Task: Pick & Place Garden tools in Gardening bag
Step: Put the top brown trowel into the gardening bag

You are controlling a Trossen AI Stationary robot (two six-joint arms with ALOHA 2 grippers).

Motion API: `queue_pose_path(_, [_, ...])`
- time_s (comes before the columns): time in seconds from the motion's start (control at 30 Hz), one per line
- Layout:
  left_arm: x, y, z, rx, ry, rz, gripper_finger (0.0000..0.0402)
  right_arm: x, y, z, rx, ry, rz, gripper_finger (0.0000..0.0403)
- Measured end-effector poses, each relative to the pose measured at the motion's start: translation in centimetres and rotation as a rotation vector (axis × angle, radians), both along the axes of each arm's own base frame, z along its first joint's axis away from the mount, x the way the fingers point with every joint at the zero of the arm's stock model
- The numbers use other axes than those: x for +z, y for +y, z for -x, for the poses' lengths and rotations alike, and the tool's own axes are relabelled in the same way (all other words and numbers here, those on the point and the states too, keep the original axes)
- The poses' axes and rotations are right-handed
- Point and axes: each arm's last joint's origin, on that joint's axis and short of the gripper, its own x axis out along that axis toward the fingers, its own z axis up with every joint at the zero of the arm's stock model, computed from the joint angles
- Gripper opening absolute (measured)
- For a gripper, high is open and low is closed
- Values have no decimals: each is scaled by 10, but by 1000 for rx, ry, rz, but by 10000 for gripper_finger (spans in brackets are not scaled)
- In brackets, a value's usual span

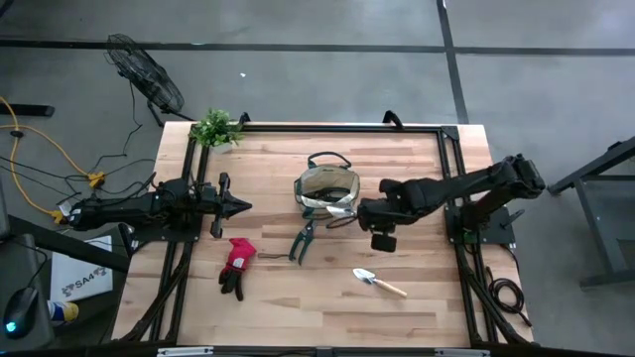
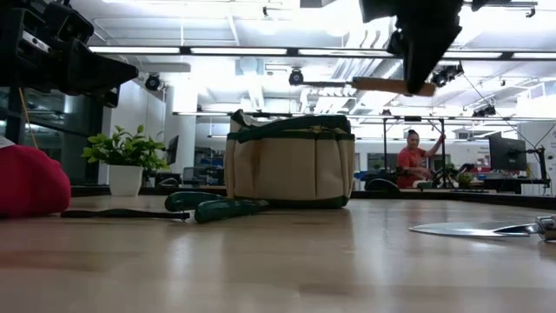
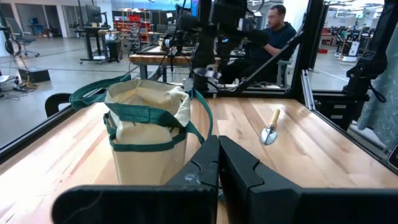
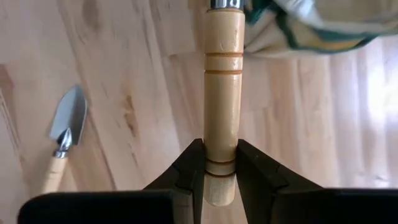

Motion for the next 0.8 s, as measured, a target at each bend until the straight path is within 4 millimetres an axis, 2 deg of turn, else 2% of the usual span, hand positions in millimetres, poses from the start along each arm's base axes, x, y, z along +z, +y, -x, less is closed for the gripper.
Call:
queue_pose_path(0.37, [0, 0, 0, 0, 0, 0, 1, 19, -34, -17, 50, 47, 149, 64])
queue_pose_path(0.63, [0, 0, 0, 0, 0, 0, 1, 15, -52, -31, 106, 172, 264, 64])
queue_pose_path(0.8, [0, 0, 0, 0, 0, 0, 1, 9, -57, -44, 175, 240, 419, 64])
